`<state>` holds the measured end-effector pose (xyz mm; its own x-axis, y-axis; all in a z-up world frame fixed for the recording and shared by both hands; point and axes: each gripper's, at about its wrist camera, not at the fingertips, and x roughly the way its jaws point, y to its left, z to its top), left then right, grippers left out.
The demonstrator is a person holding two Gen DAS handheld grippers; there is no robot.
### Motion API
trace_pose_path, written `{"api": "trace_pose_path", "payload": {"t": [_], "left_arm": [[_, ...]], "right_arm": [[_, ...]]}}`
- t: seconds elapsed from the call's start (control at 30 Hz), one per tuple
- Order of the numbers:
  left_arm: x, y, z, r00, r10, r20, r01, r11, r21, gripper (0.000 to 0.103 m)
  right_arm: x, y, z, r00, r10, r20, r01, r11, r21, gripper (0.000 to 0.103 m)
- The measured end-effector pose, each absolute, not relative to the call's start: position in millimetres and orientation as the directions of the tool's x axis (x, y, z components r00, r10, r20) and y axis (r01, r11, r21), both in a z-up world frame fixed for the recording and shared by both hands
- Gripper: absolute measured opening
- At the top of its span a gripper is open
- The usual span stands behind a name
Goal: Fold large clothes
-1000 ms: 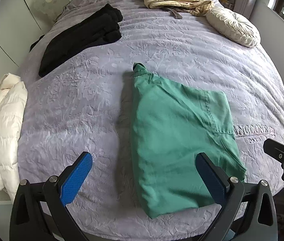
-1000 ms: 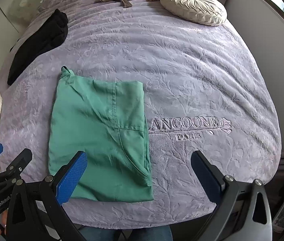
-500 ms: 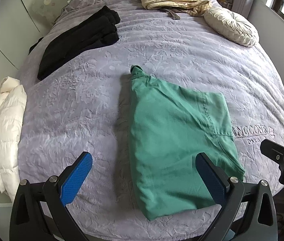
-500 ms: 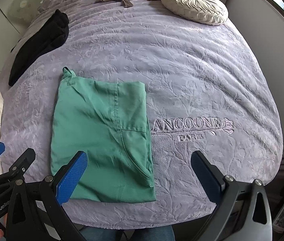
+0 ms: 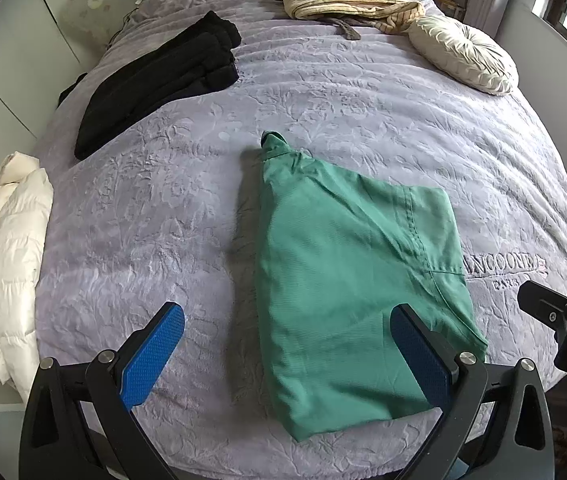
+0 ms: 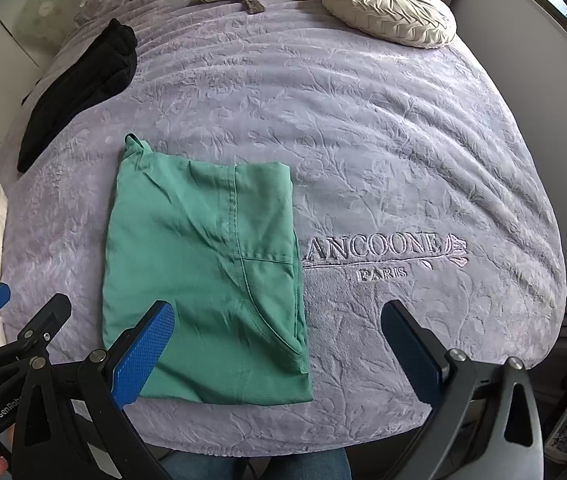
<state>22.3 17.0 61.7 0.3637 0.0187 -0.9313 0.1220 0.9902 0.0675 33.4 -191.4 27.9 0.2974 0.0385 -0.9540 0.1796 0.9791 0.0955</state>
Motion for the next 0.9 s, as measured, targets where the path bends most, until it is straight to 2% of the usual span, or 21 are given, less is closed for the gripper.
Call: {"api": "trace_pose_path", "payload": {"t": [0.9], "left_arm": [[21.1, 15.5, 61.6, 0.365, 0.02, -0.931, 0.118, 0.991, 0.068, 0.103]], "right_arm": [[32.5, -190.2, 25.9, 0.291, 0.041, -0.956, 0.169, 0.981, 0.094, 0.103]]}}
